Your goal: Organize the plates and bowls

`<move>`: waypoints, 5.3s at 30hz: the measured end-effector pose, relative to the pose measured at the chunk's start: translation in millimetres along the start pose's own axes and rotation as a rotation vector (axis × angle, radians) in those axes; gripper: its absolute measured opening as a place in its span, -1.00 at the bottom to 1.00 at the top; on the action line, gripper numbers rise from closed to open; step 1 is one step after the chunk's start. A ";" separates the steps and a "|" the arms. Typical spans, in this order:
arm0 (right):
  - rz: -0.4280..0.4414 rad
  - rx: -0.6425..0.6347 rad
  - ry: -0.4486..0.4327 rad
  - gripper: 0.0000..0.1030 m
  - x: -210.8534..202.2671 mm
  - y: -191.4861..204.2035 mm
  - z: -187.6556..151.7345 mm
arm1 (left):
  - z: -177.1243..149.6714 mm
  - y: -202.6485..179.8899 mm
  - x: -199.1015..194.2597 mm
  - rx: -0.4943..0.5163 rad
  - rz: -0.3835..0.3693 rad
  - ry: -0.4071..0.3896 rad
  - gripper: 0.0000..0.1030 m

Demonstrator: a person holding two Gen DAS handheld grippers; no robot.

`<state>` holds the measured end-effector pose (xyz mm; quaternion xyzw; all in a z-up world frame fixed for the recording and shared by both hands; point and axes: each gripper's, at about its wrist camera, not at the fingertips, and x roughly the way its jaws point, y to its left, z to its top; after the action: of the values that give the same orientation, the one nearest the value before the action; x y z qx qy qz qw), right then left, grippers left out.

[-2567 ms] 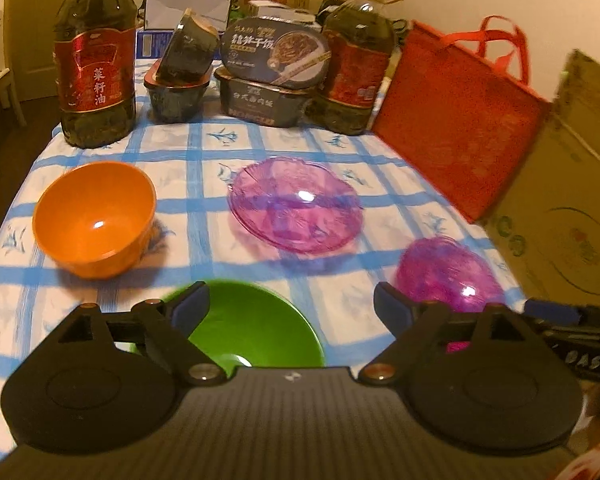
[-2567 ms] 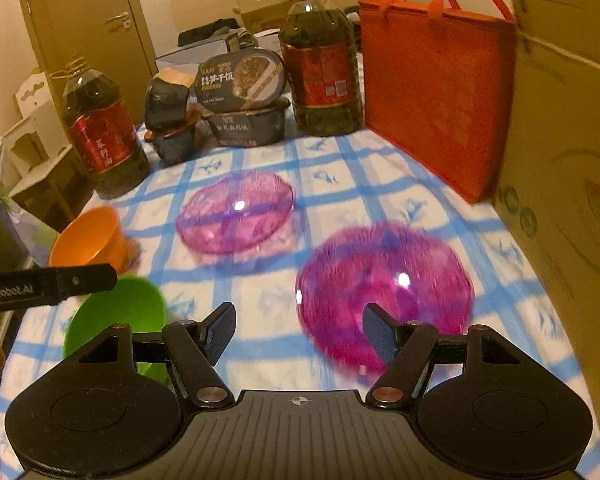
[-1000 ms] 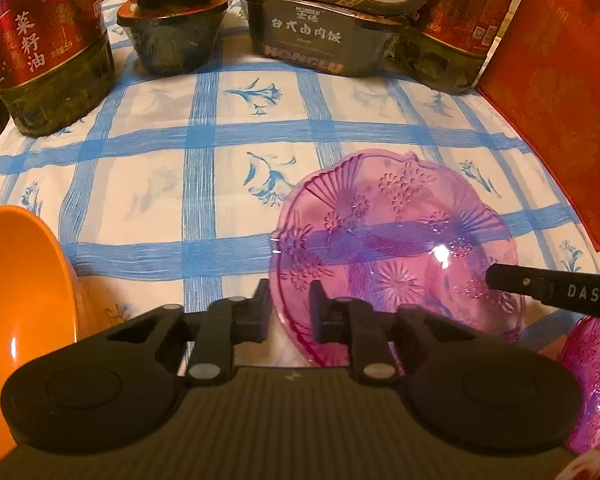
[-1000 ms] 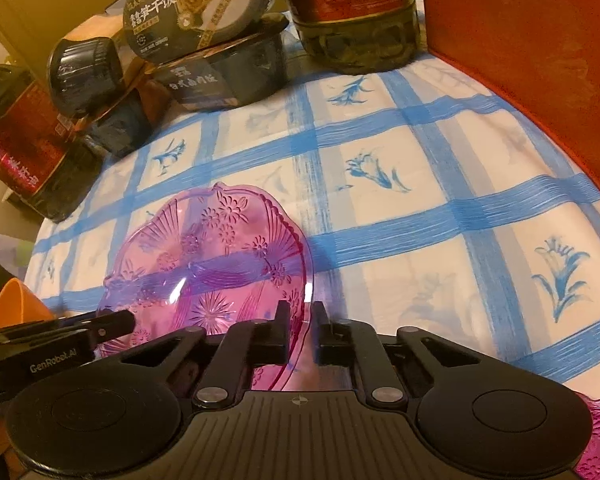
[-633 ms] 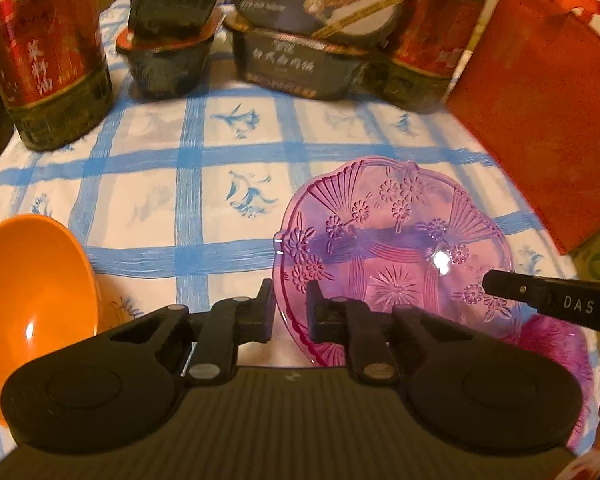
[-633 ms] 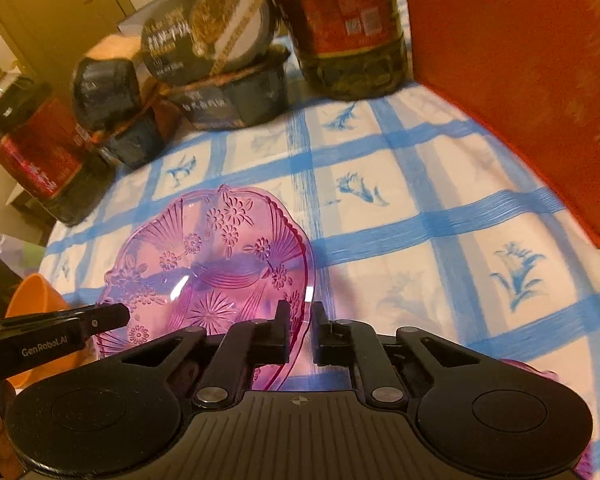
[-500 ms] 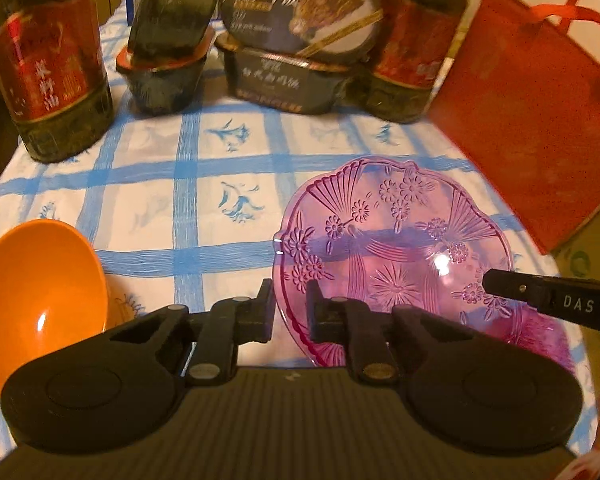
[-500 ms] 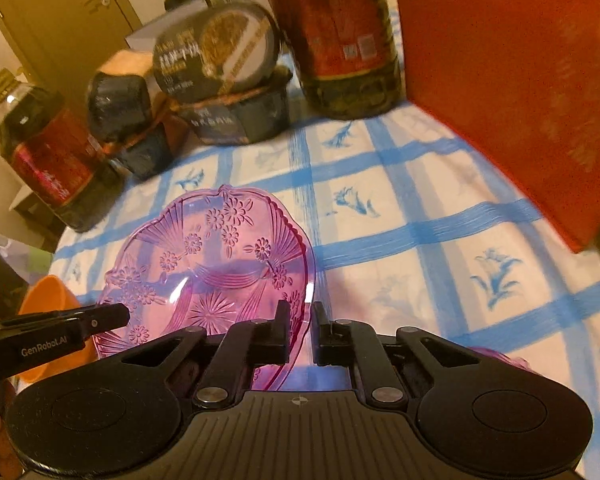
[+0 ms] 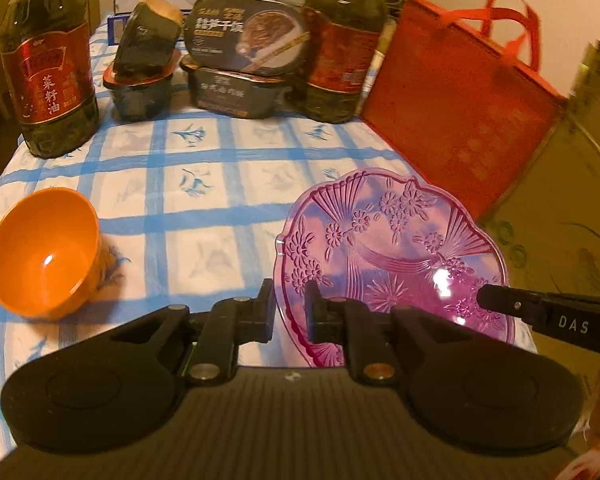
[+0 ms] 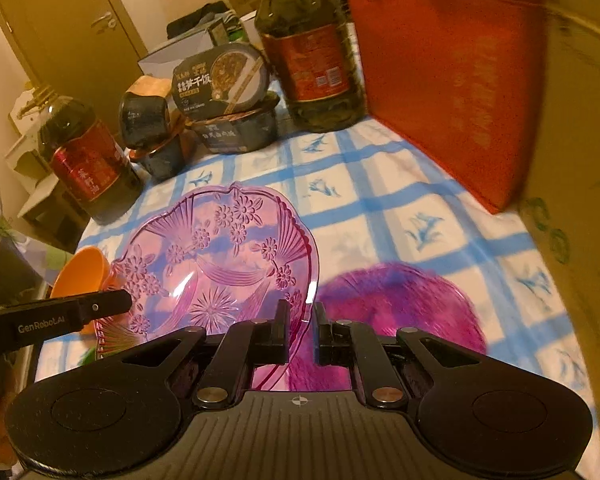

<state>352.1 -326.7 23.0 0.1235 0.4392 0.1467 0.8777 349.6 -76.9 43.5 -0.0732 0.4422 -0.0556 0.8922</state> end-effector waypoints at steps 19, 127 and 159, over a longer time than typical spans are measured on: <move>-0.021 0.076 -0.040 -0.80 -96.0 -4.0 -107.0 | -94.7 -35.9 -70.4 0.053 -0.057 -0.011 -0.75; -0.151 0.121 -0.109 0.22 -104.6 -44.5 -138.3 | -115.6 -68.3 -52.1 0.029 -0.124 -0.036 -0.02; -0.072 0.150 -0.050 0.26 -151.6 -0.1 -237.1 | -247.7 -3.2 -156.2 -0.145 0.014 -0.128 0.64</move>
<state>74.1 -361.4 -4.0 0.1764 0.4312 0.0786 0.8814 57.9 -74.6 17.8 -0.1380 0.3877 -0.0124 0.9113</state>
